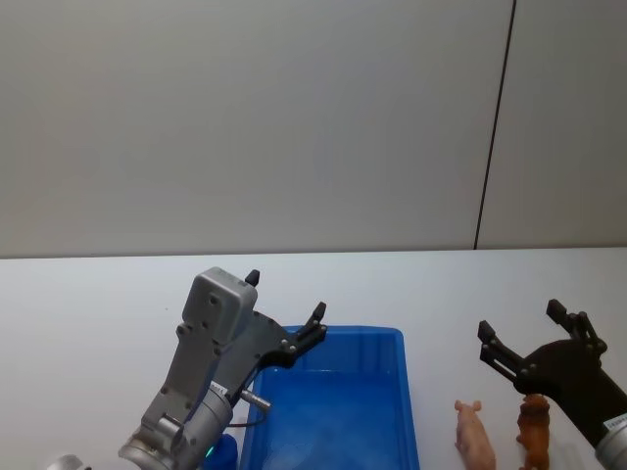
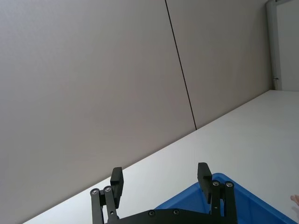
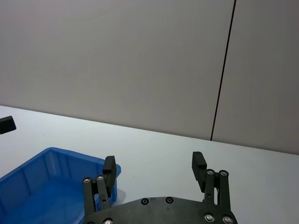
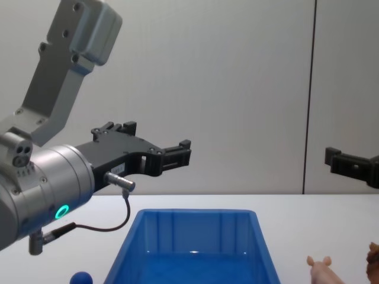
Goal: Pick up the two dolls from the table and place them into the box.
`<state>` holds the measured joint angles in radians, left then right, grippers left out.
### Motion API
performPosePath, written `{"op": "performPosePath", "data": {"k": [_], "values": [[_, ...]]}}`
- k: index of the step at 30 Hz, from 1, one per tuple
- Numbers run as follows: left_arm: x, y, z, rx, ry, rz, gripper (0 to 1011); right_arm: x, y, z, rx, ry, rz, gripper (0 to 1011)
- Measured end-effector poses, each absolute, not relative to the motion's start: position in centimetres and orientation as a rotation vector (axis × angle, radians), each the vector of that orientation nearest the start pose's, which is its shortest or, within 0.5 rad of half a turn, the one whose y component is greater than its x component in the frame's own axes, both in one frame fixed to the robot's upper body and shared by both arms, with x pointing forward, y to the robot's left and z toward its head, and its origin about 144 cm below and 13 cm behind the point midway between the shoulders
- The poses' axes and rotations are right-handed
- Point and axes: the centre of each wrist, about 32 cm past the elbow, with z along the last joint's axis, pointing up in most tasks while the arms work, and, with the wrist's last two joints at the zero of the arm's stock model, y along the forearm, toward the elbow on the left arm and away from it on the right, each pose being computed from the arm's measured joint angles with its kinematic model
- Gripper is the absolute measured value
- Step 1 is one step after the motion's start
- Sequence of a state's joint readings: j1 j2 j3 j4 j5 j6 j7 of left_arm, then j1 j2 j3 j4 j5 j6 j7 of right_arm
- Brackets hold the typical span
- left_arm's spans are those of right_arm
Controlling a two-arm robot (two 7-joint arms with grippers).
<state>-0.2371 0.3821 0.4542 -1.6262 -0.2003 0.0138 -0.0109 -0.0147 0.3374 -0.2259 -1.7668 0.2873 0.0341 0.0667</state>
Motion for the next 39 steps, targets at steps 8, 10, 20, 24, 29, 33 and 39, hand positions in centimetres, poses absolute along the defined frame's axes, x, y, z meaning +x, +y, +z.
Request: {"op": "performPosePath", "data": {"k": [8,10,20,24,29,33,39], "values": [[49.20,19.84,120.44,0.061,-0.268,1.124,1002,44.33,-23.71,118.87,0.026,-0.075,-1.230,1001],[49.20,19.84,120.44,0.061,-0.268,1.124,1002,44.33,-23.71,118.87,0.026,-0.075,-1.230,1001],[49.20,19.84,120.44,0.061,-0.268,1.124,1001,44.33,-23.71,118.87,0.026,-0.075,-1.229,1001],[49.20,19.84,120.44,0.061,-0.268,1.124,1002,44.33,-23.71,118.87,0.026,-0.075,-1.230,1001],[49.20,19.84,120.44,0.061,-0.268,1.124,1002,44.33,-23.71,118.87,0.026,-0.075,-1.229,1001],[49.20,19.84,120.44,0.061,-0.268,1.124,1002,44.33,-23.71,118.87,0.026,-0.075,-1.230,1001],[49.20,19.84,120.44,0.061,-0.268,1.124,1002,44.23,-23.52,118.91,0.012,-0.071,-1.249,1001]]}}
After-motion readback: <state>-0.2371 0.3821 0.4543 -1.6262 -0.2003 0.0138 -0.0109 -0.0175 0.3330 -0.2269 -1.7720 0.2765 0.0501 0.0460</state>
